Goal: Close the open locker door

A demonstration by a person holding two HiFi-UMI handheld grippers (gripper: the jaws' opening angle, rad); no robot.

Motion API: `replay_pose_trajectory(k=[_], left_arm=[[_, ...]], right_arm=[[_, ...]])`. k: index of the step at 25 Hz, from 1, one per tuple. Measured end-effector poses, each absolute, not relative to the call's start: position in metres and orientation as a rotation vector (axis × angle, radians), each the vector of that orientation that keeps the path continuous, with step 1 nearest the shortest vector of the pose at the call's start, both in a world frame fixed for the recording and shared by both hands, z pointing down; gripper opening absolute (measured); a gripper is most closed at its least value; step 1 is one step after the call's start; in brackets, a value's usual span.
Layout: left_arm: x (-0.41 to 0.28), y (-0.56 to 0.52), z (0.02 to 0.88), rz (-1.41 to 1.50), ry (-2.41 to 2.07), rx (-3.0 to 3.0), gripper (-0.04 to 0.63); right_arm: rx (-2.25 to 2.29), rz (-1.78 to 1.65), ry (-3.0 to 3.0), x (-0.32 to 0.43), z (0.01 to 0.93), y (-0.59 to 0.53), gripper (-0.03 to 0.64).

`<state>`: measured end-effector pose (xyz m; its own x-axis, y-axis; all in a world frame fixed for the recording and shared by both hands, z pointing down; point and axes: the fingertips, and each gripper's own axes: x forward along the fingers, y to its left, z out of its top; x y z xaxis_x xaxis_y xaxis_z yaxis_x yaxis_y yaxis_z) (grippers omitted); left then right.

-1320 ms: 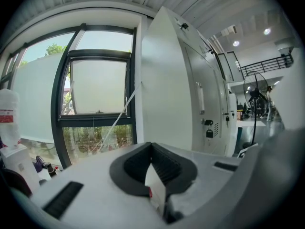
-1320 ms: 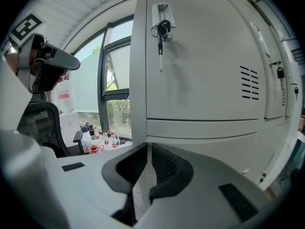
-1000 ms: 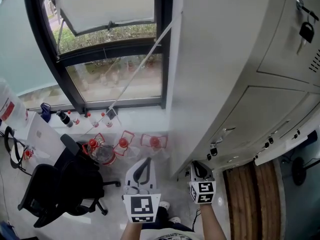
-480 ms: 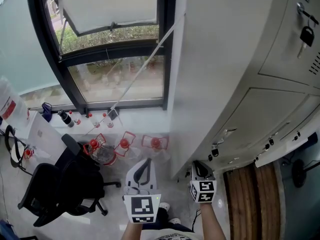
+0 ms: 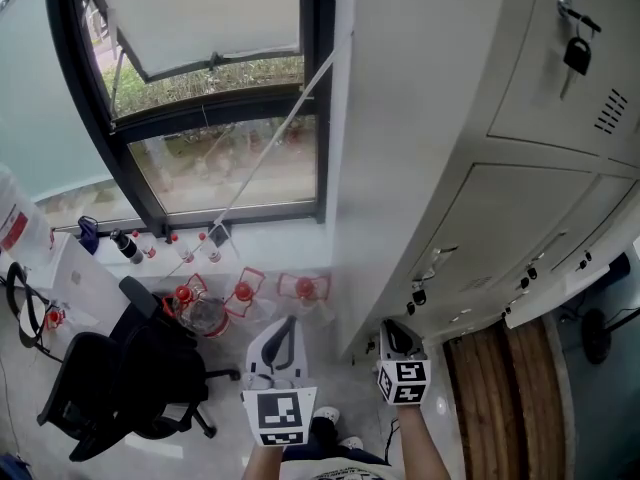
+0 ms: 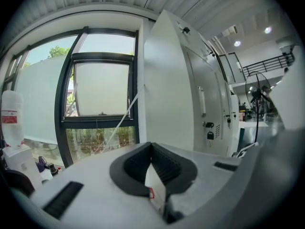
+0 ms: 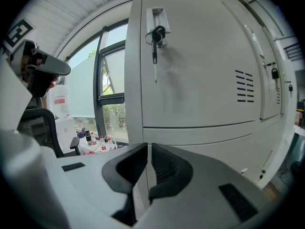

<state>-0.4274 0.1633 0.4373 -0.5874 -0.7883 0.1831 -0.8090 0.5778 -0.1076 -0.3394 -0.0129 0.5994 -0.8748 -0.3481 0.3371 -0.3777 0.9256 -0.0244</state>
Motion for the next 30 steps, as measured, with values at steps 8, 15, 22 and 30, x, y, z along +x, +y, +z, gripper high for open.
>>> replay_pose_trajectory(k=[8, 15, 22, 30], left_arm=[[-0.401, 0.142, 0.426, 0.273, -2.652, 1.497, 0.002], [-0.358, 0.106, 0.414, 0.267, -2.585, 1.681, 0.002], [-0.292, 0.063, 0.398, 0.261, -2.497, 1.891, 0.002], [-0.195, 0.011, 0.373, 0.219, -2.389, 2.135, 0.002]], right_arm=[[0.715, 0.101, -2.797, -0.288, 0.556, -0.029, 0.04], [0.942, 0.063, -2.836, -0.215, 0.503, -0.05, 0.156], [1.224, -0.008, -2.834, -0.113, 0.446, -0.072, 0.201], [1.495, -0.106, -2.761, 0.017, 0.403, -0.08, 0.237]])
